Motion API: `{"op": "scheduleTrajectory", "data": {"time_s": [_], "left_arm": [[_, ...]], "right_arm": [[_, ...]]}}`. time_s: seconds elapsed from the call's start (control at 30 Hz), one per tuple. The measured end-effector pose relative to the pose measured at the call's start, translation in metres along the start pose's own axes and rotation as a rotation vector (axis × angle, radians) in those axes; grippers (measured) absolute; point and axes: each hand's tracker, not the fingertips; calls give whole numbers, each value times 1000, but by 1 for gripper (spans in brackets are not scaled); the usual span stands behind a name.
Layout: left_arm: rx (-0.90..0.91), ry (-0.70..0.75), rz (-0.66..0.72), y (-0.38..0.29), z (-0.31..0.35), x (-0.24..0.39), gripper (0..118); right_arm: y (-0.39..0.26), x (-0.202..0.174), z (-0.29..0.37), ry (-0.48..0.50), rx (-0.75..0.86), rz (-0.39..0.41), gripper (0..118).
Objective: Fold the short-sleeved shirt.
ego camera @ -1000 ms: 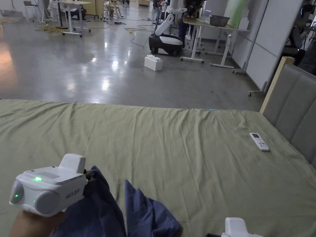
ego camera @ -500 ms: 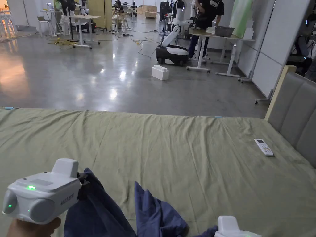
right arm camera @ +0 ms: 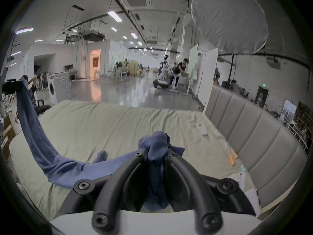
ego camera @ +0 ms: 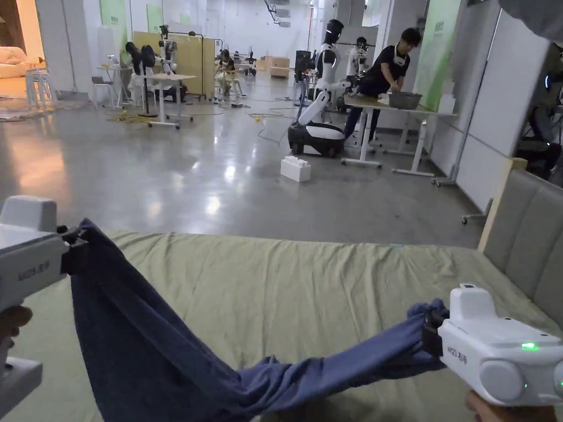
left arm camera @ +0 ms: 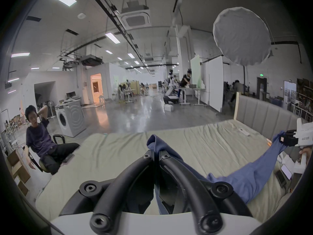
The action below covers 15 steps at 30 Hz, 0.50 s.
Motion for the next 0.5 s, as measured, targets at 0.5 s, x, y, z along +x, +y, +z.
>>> {"op": "scheduleTrajectory", "data": {"time_s": [0.5], "left_arm": [[-8,202,72,45,-22,-103,4]], "right_arm": [[118,23,-5,-83,136,8,16]]}}
